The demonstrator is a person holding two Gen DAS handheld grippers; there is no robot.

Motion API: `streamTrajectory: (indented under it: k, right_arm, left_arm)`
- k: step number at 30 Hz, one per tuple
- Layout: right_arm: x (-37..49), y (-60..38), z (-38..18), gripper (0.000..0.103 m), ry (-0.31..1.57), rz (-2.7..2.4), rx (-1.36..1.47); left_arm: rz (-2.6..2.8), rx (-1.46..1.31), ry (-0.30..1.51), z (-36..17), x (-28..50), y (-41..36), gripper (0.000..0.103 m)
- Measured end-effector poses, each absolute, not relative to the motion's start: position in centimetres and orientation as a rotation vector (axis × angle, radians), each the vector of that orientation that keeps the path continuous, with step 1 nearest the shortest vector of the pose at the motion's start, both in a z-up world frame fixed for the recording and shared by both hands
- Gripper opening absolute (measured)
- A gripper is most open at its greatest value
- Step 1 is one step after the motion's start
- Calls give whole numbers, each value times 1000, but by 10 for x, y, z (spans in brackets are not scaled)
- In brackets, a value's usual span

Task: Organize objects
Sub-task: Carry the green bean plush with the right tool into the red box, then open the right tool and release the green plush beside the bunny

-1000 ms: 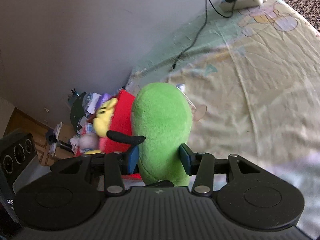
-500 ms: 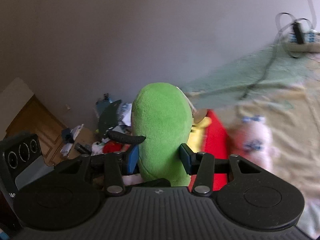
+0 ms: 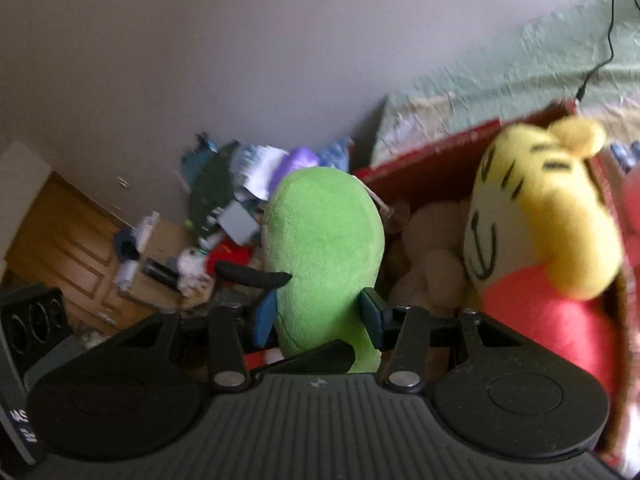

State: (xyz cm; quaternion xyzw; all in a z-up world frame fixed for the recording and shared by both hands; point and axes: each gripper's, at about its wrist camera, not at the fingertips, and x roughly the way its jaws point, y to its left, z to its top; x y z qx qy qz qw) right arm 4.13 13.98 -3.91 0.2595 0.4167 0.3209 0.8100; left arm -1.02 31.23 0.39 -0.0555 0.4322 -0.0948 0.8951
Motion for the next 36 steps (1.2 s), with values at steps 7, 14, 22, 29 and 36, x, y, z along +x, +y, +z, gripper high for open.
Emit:
streamTrajectory:
  k: [7, 14, 22, 29, 36]
  right_arm:
    - [49, 150, -56, 52, 943, 653, 525]
    - [42, 135, -46, 52, 911, 661, 541]
    - [44, 132, -48, 33, 901, 626, 545]
    - [44, 141, -54, 28, 936, 651, 545]
    - [41, 141, -52, 29, 932, 659, 514]
  left_arm:
    - [-142, -121, 950, -19, -2, 325, 65]
    - [-118, -135, 983, -30, 2, 330, 70]
    - [-89, -86, 991, -29, 5, 322, 70]
    - [-64, -86, 1014, -31, 6, 323, 72]
    - [-57, -60, 1014, -33, 4, 319, 73]
